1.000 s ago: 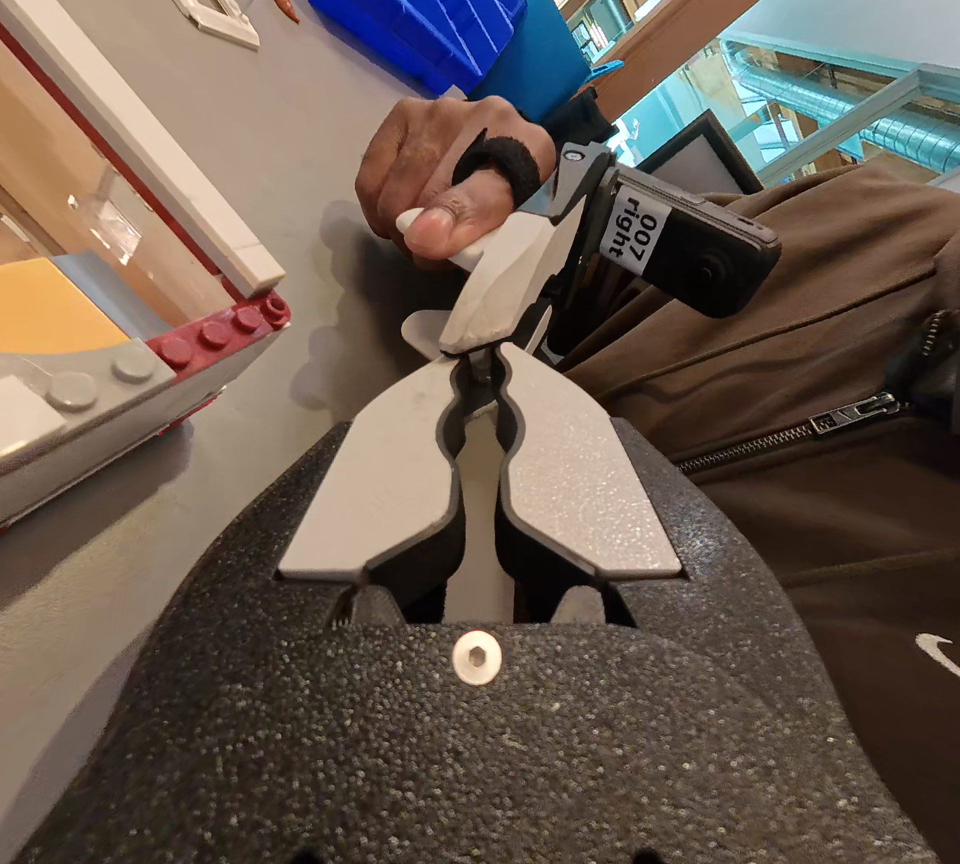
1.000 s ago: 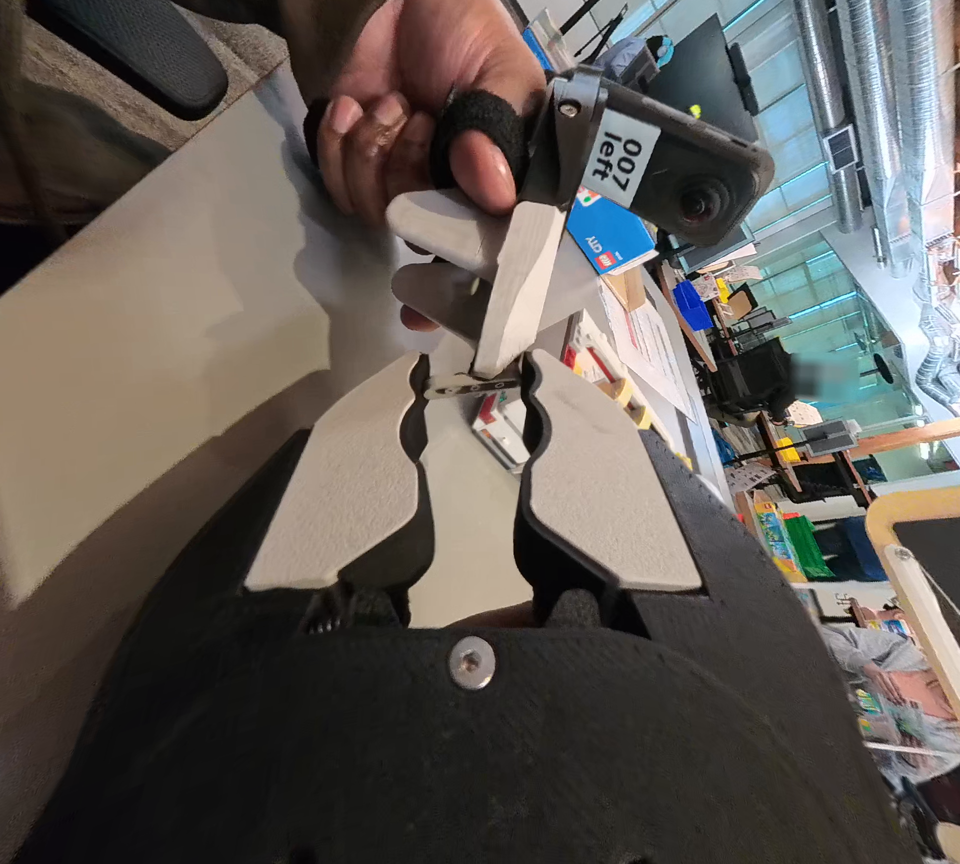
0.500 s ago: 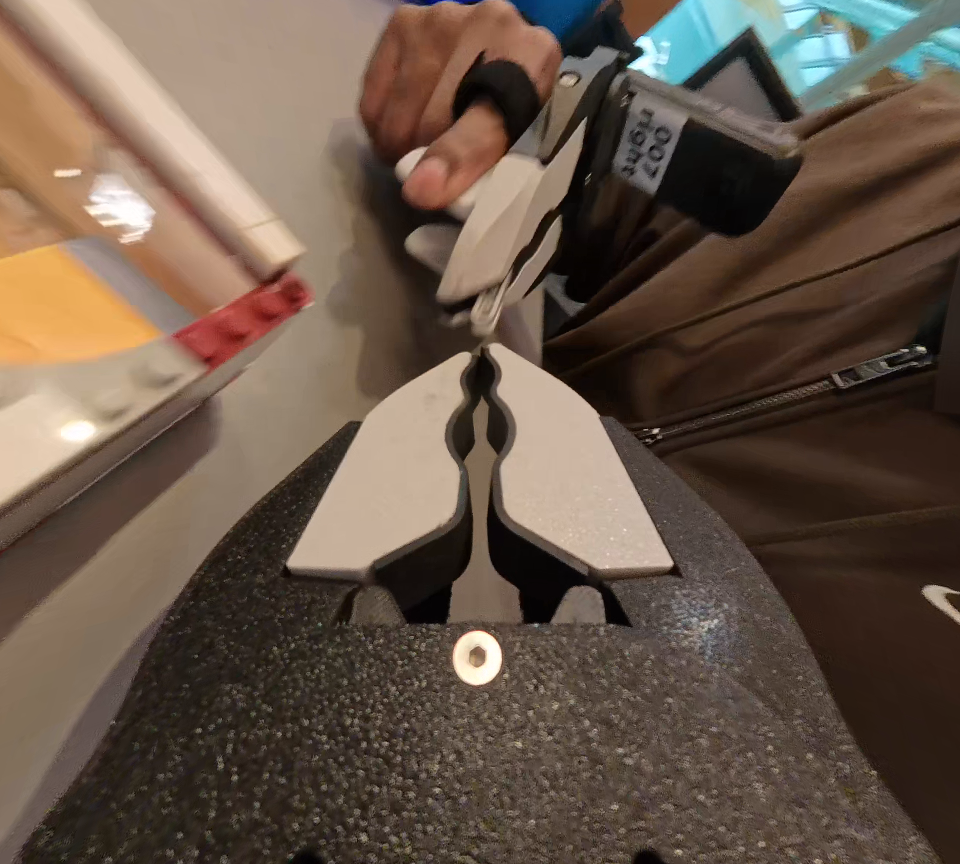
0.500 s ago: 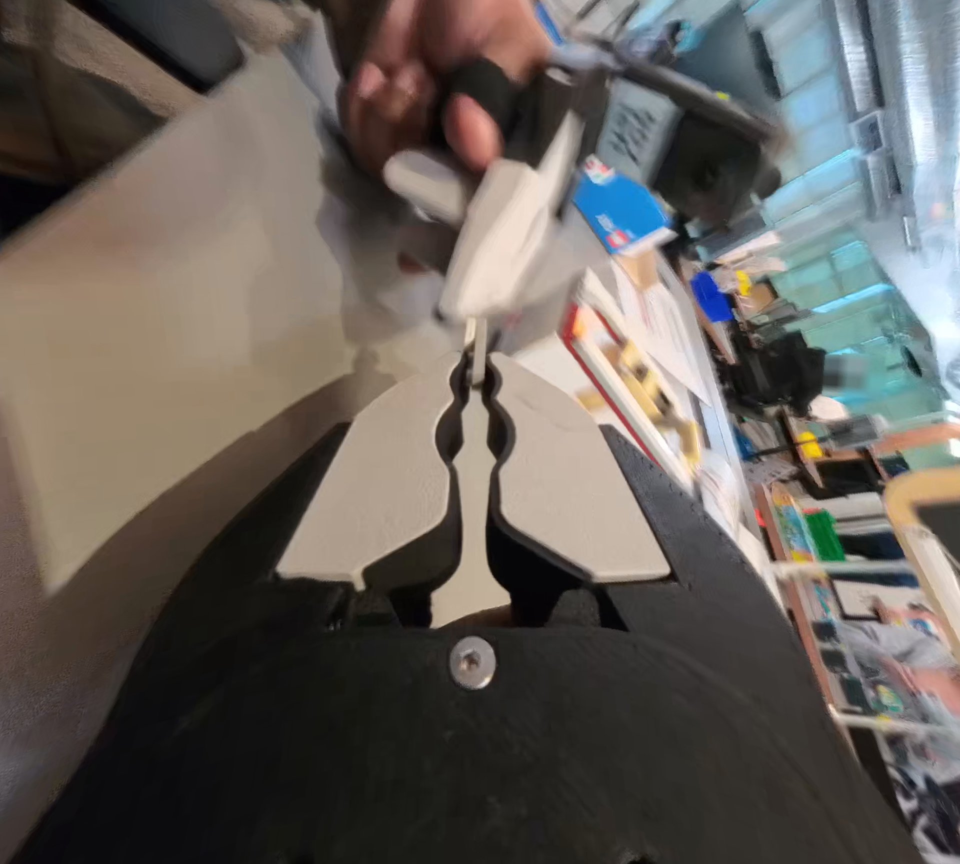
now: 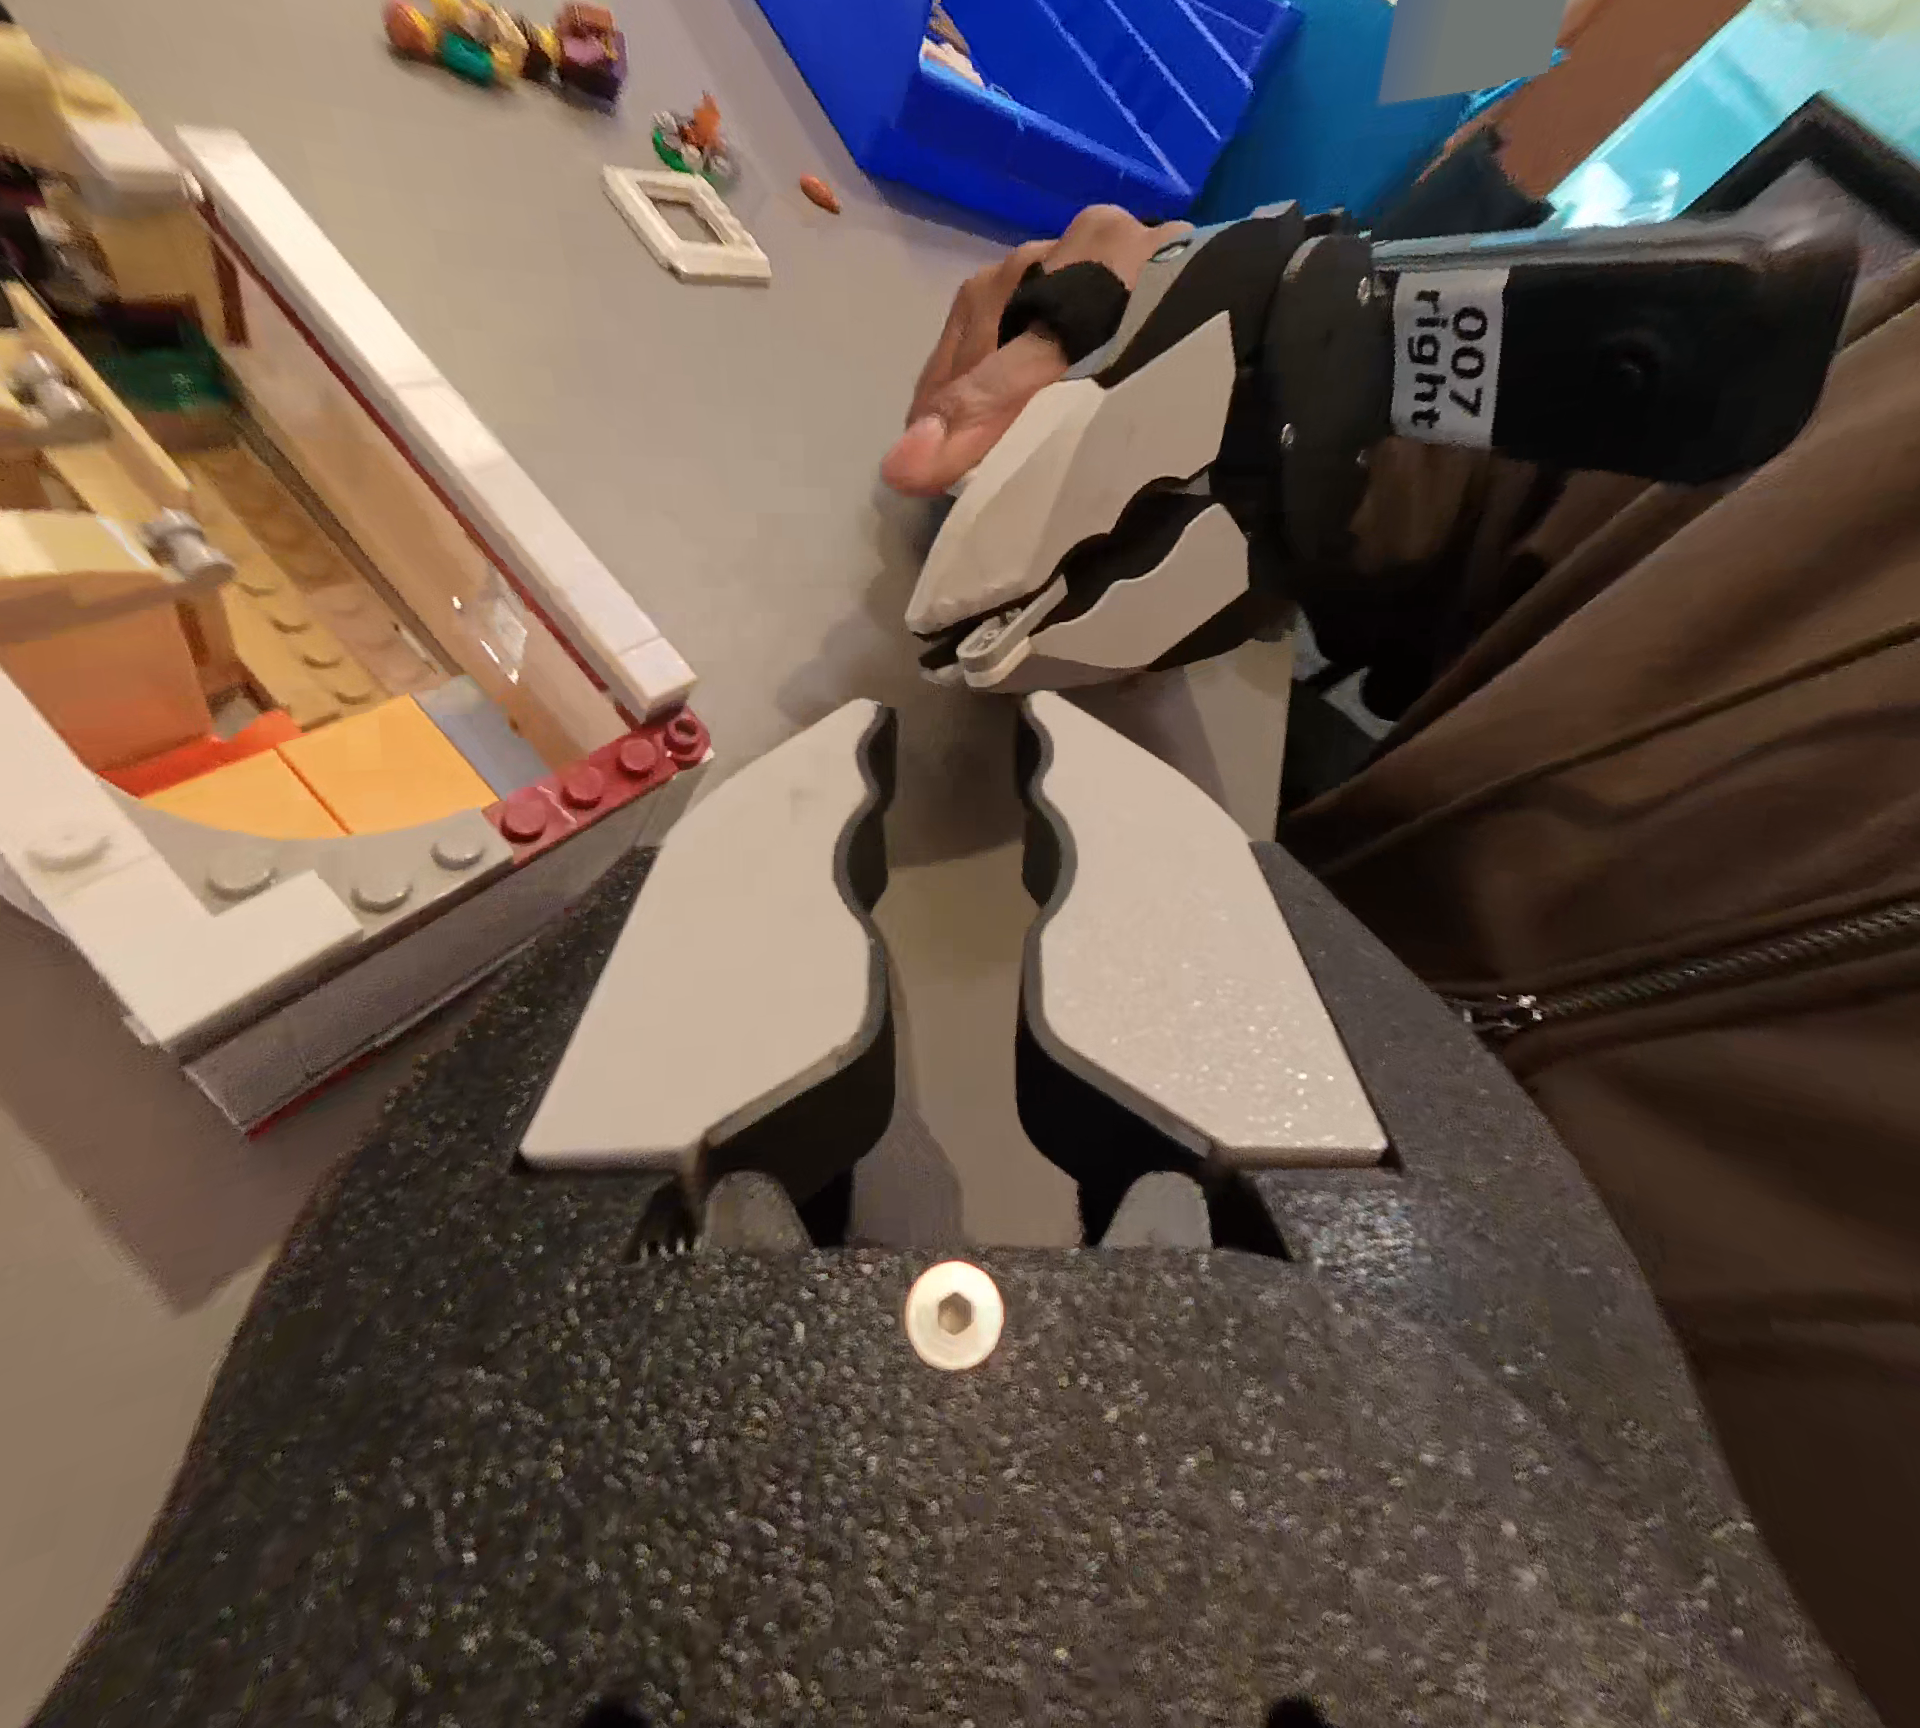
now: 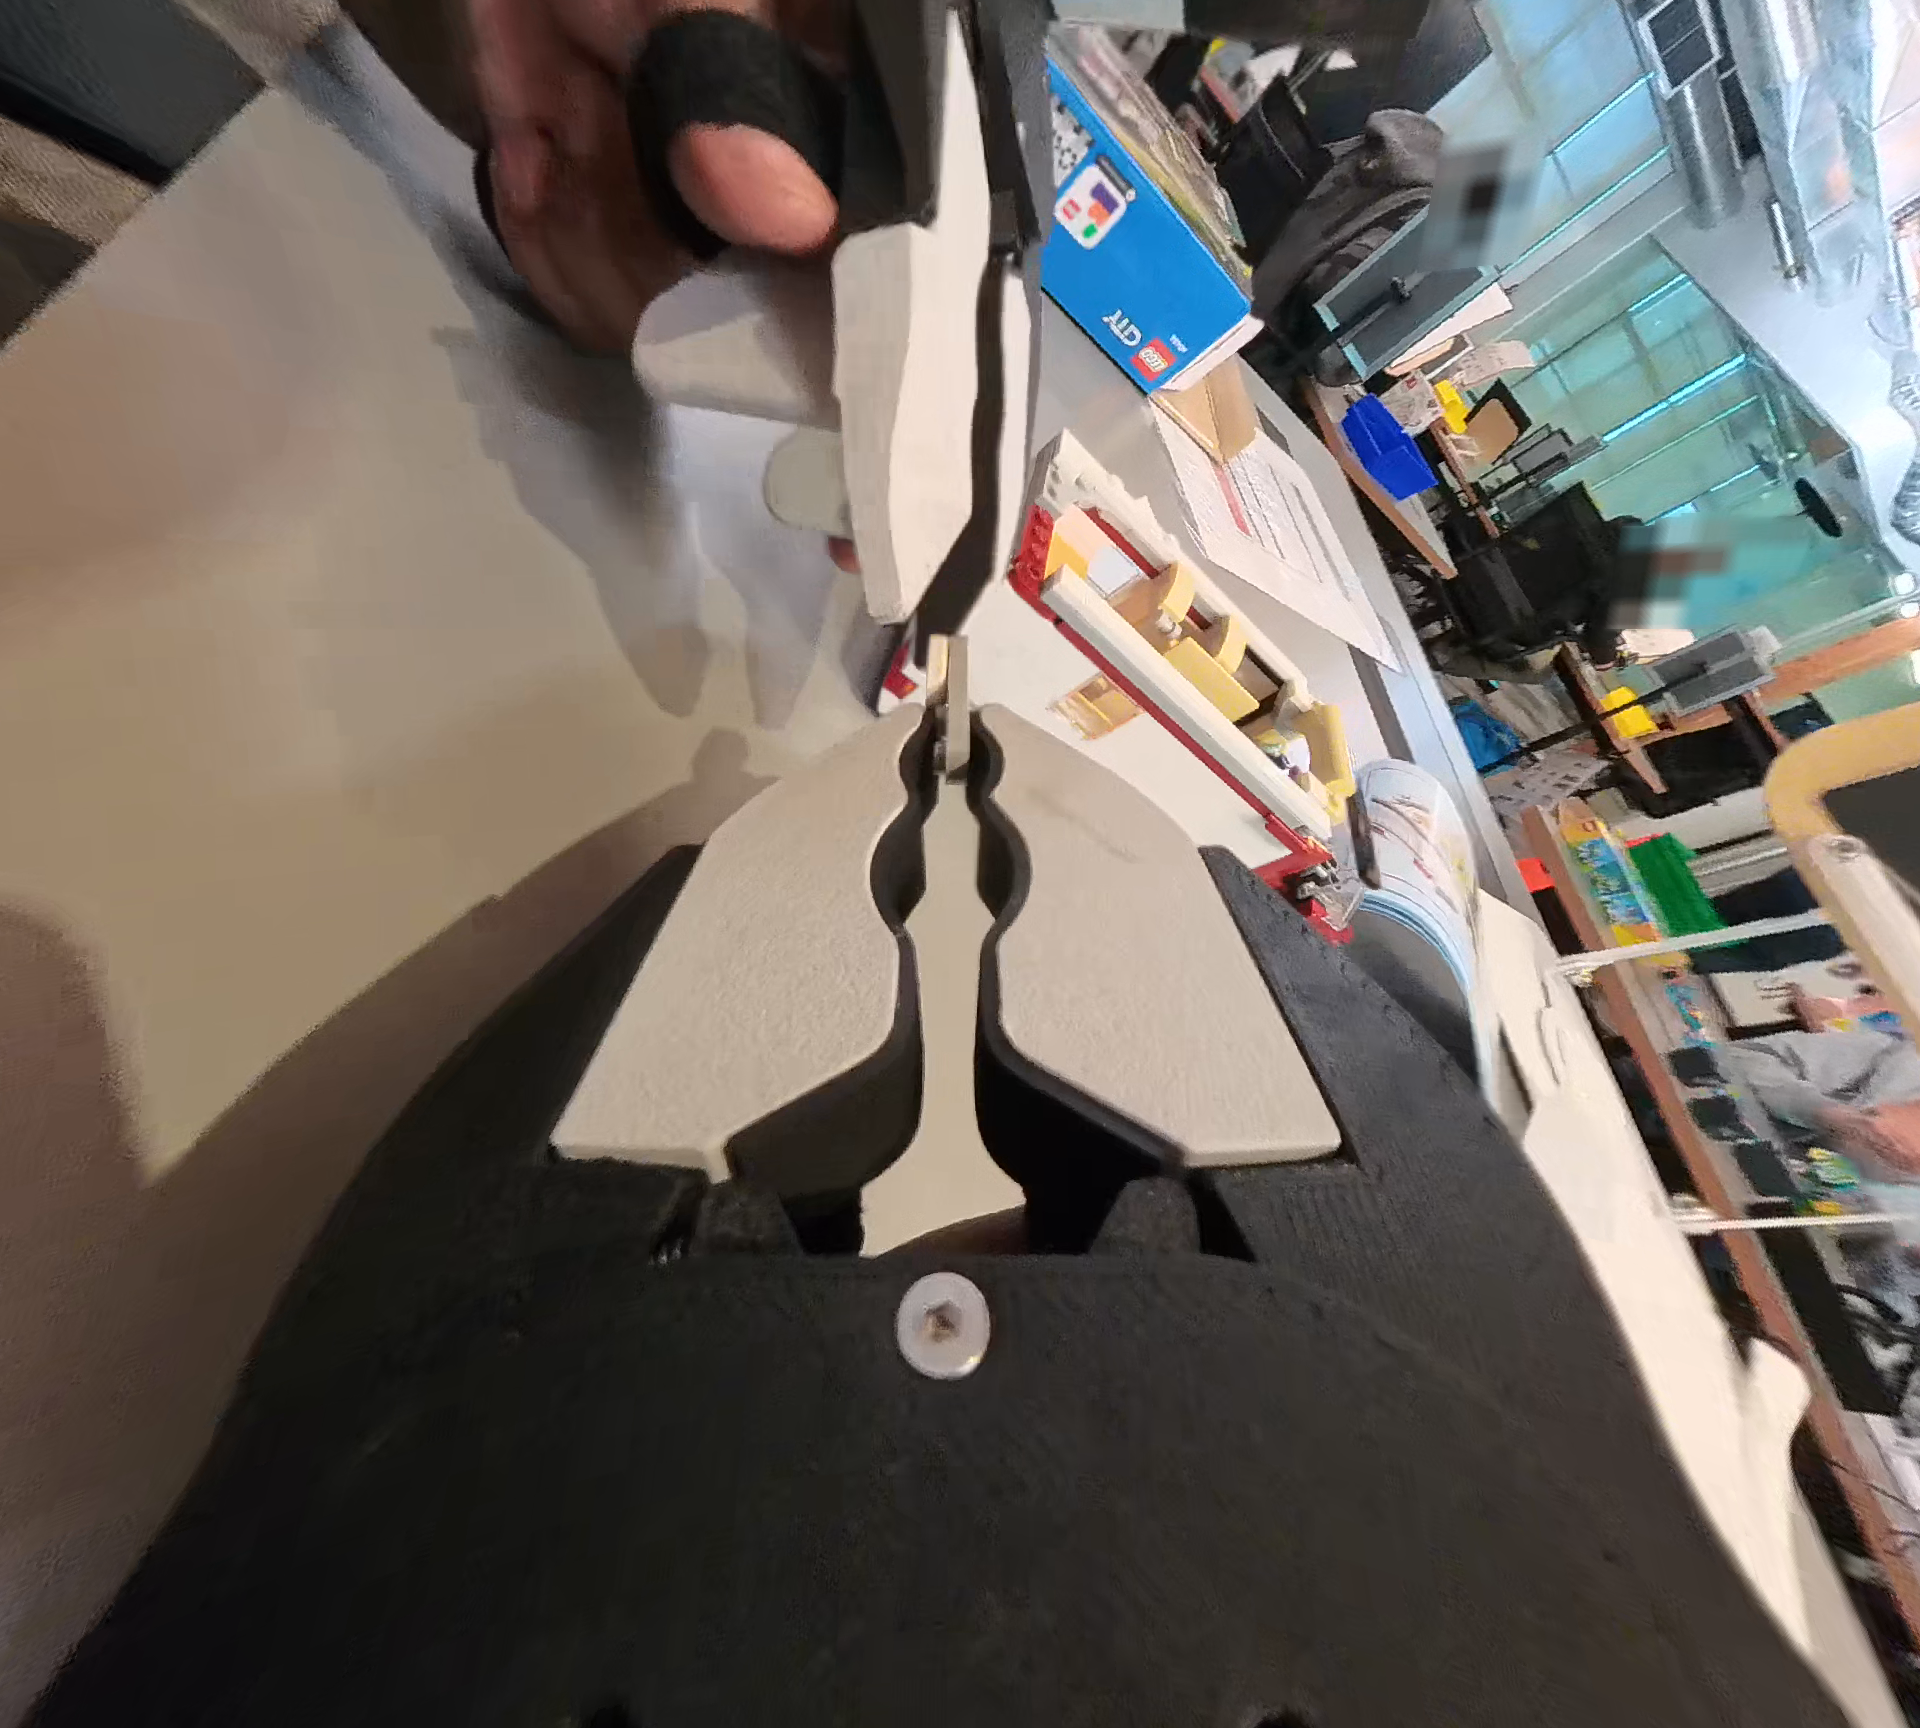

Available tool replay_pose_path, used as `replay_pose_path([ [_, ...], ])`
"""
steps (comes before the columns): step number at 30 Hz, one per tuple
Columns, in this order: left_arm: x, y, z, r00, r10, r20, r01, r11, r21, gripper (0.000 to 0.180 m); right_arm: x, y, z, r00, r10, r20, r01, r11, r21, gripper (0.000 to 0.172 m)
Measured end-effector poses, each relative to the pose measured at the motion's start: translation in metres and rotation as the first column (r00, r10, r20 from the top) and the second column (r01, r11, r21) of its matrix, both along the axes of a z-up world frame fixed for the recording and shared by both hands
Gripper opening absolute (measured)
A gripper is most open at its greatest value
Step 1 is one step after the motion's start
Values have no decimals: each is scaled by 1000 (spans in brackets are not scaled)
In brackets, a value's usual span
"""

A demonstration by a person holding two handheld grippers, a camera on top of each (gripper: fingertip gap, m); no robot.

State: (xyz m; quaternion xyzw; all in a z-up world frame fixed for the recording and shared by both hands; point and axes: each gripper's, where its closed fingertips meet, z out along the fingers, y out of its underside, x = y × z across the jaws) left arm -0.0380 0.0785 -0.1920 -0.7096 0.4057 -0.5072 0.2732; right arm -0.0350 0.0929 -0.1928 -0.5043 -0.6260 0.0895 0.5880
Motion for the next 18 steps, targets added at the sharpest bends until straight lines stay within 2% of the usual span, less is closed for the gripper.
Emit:
replay_pose_path([
  [2, 2, 0, 5, 1000, 22, 21, -24, 995, 95, 24, -1, -2, 3, 999, 13, -41, -15, 998, -61, 4],
  [5, 6, 0, 14, 997, 28, 74, -44, 976, 215, 16, -1, -4, 8, 995, 21, -94, -33, 991, -126, 4],
  [6, 7, -3, 16, 997, 6, 80, -24, 973, 230, 11, -1, -5, 8, 994, 25, -102, -39, 989, -139, 4],
  [16, 11, -10, 17, 997, -47, 62, 24, 946, 324, 9, -4, -10, 9, 989, 64, -134, -91, 974, -207, 5],
  [18, 10, -9, 14, 998, -38, 43, 23, 954, 299, 9, -3, -6, 9, 991, 44, -126, -66, 981, -181, 8],
])
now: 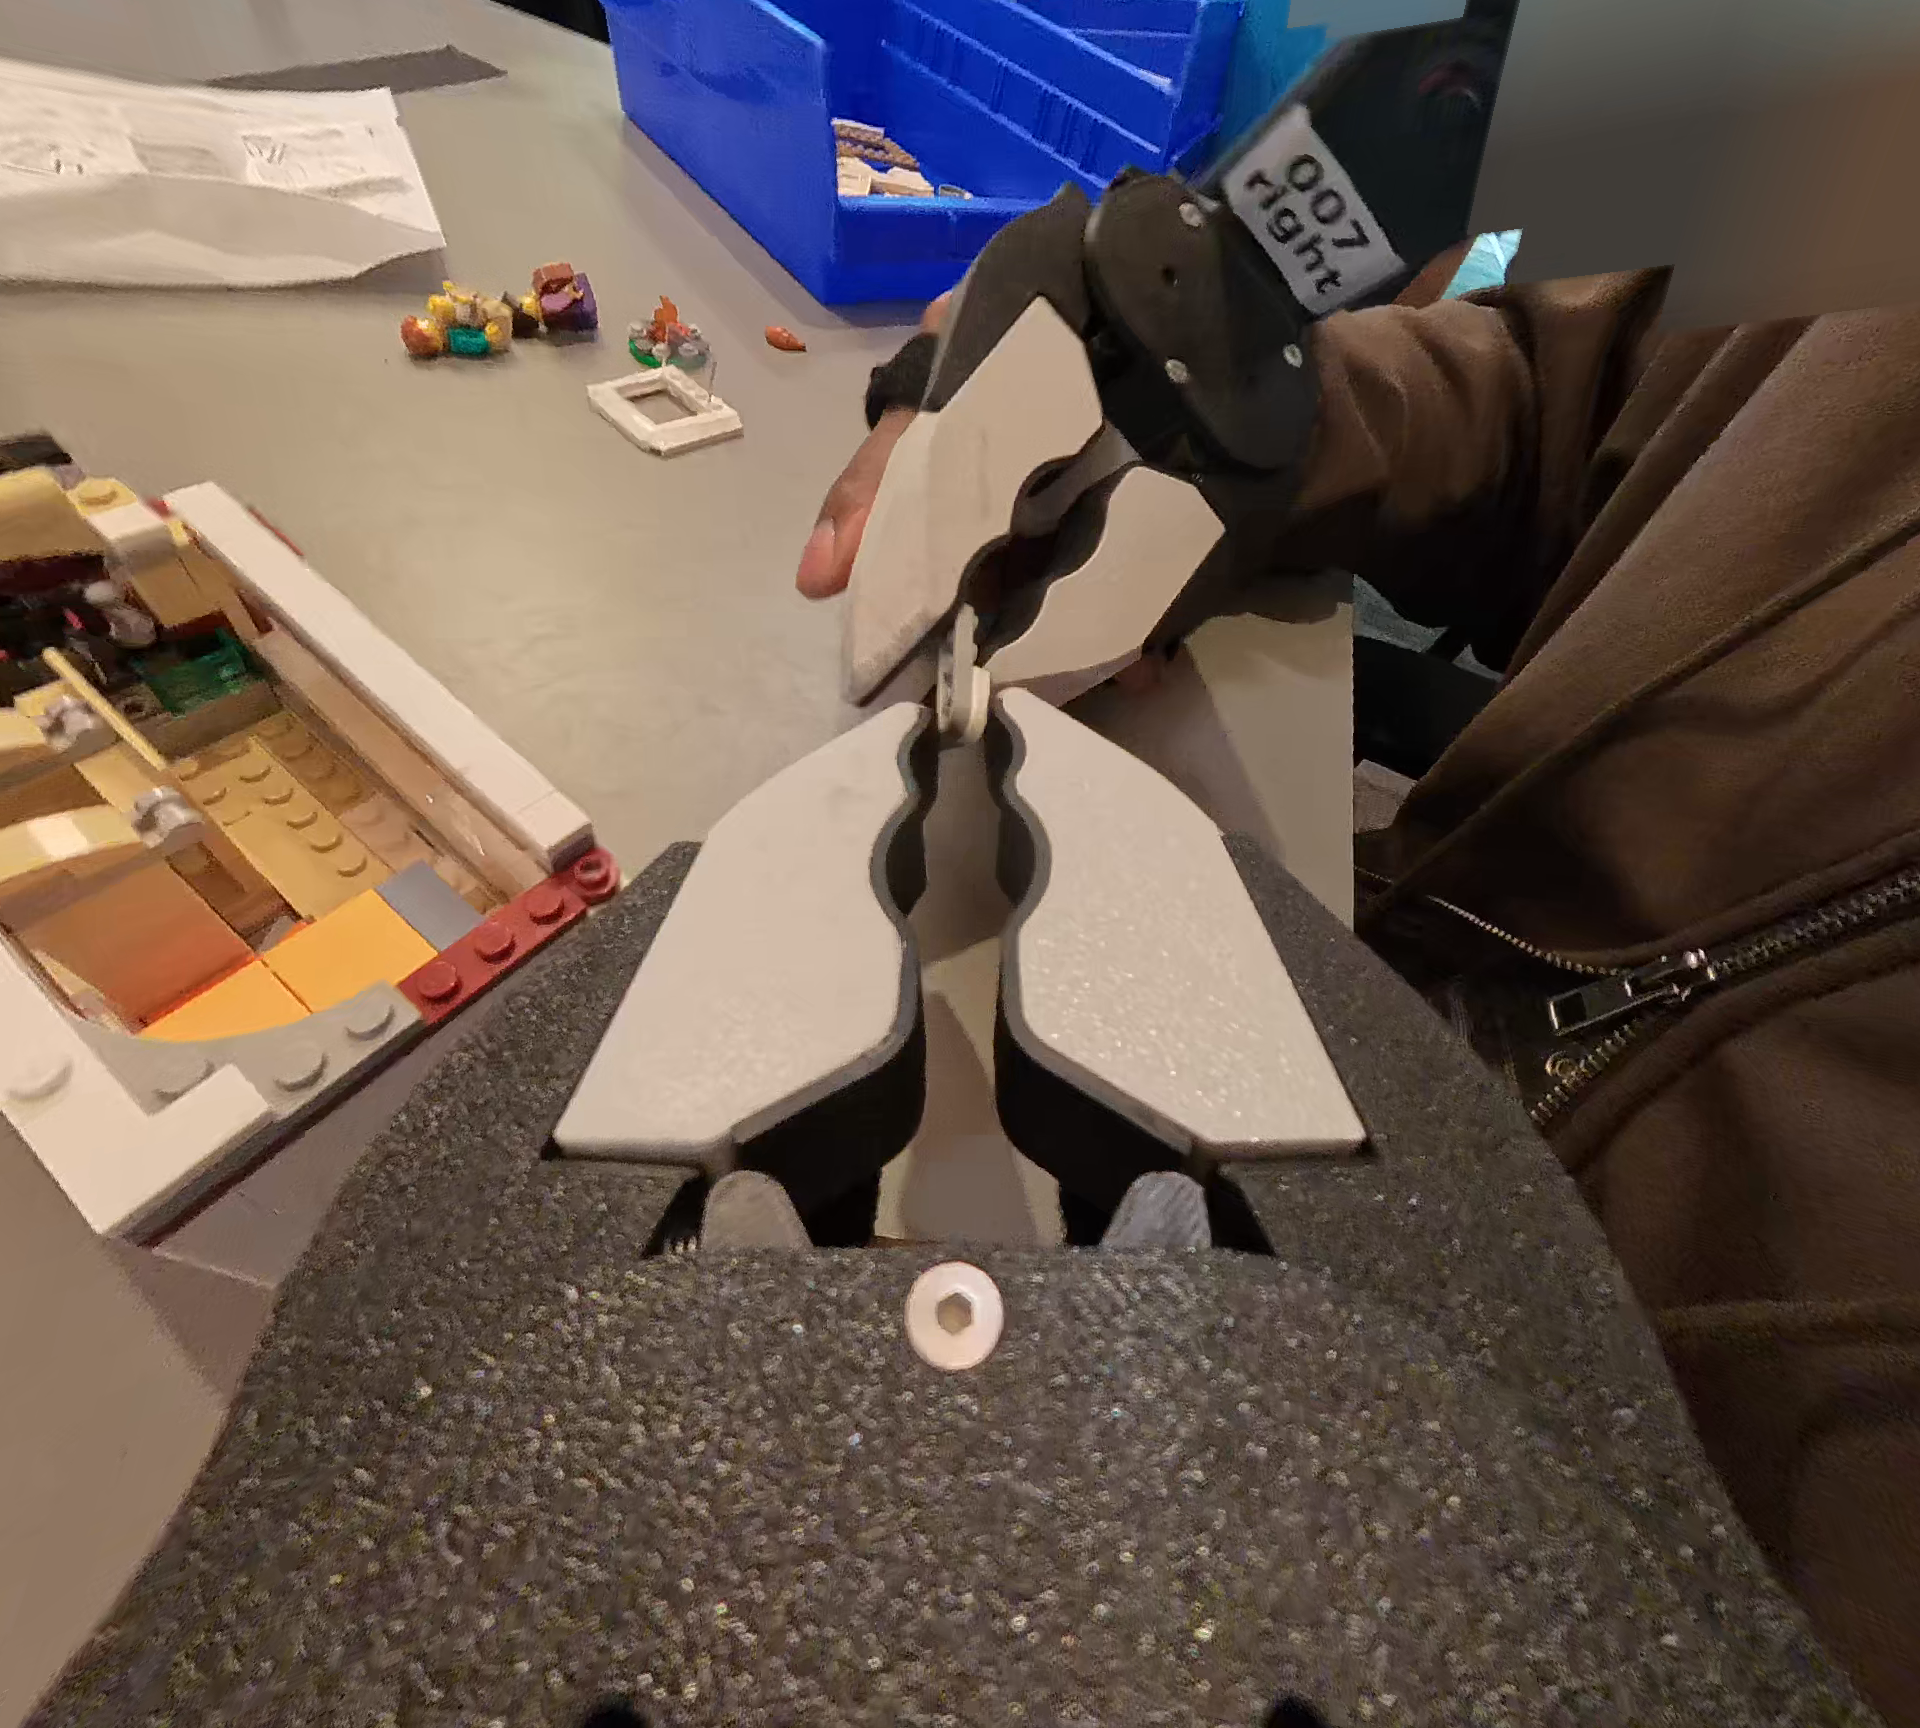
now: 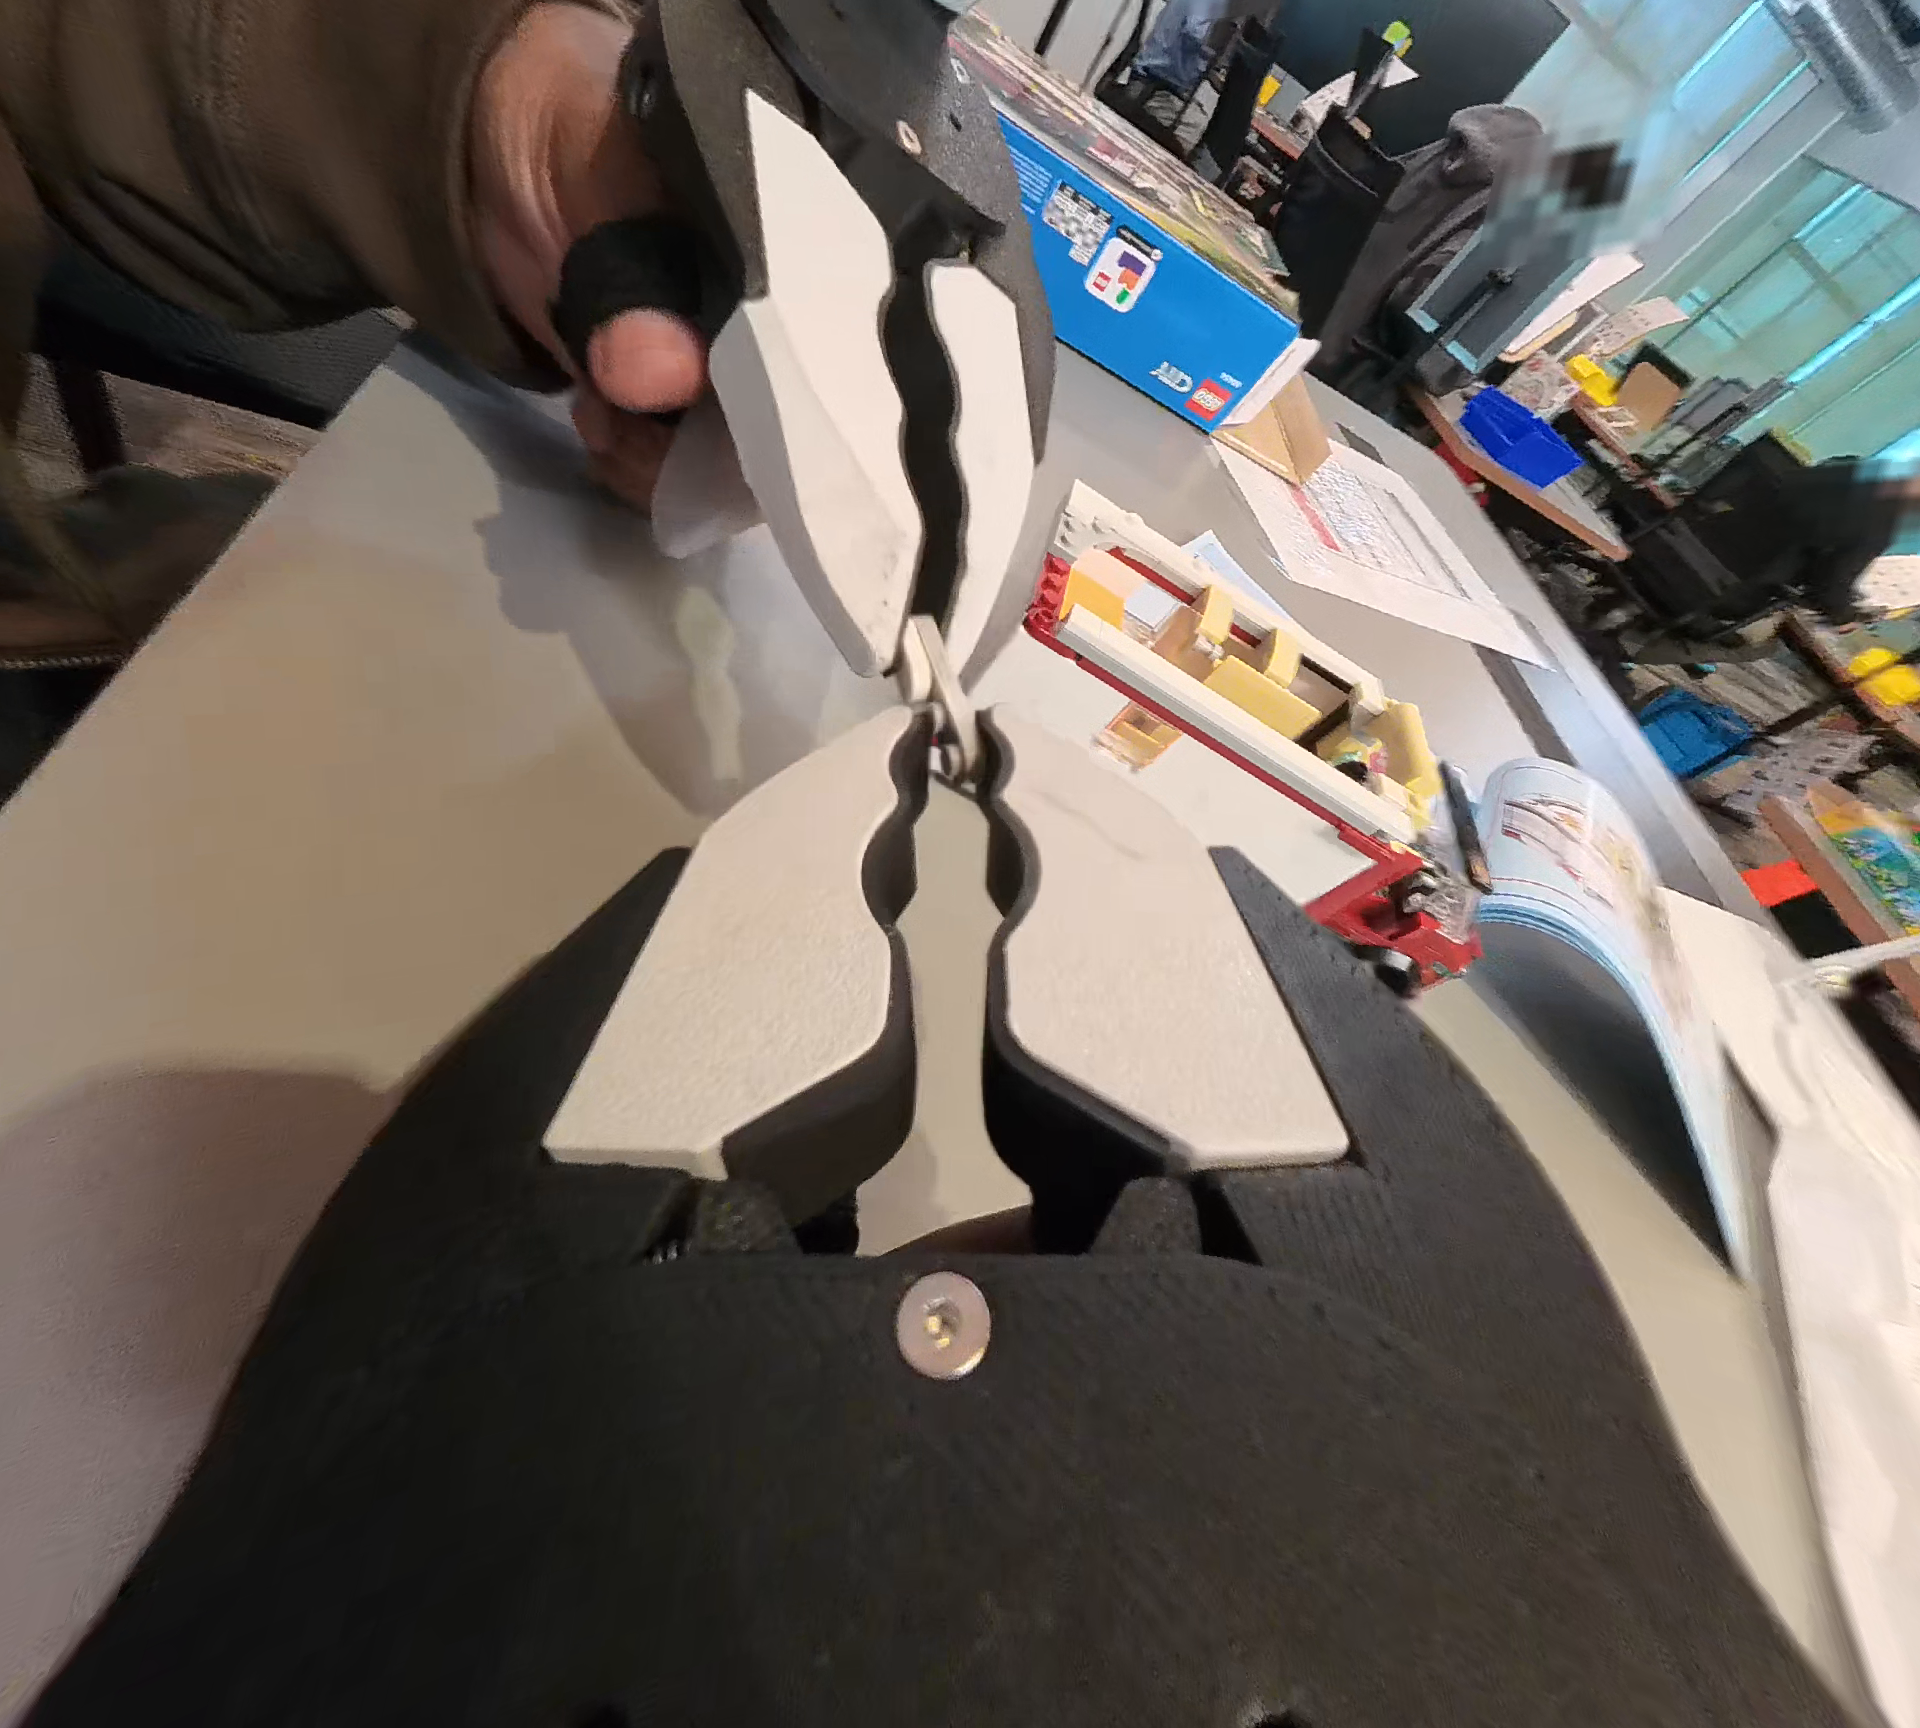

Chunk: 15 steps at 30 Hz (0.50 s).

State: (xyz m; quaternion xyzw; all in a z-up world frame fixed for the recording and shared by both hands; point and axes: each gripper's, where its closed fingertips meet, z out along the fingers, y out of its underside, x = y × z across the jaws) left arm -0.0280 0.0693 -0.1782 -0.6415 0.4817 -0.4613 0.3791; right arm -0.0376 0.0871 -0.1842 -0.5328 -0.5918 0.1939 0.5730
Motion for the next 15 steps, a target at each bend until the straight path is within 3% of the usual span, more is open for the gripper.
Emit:
replay_pose_path([
  [5, -5, 15, -5, 993, 115, 12, -109, 966, -233, 8, 9, 18, 2, 984, -154, 94, 117, 941, 316, 23],
  [8, -3, 13, -5, 993, 120, 19, -109, 945, -309, 8, 10, 22, 3, 968, -210, 137, 131, 889, 438, 21],
  [10, -1, 10, -3, 993, 111, 28, -95, 935, -341, 8, 10, 23, 0, 960, -229, 159, 130, 872, 472, 9],
  [12, -1, 10, 0, 993, 113, 45, -90, 935, -344, 8, 10, 24, 2, 960, -236, 153, 137, 868, 478, 8],
  [15, -1, 10, 11, 986, 101, 132, -62, 960, -274, 12, 10, 24, 4, 971, -213, 107, 162, 919, 359, 7],
])
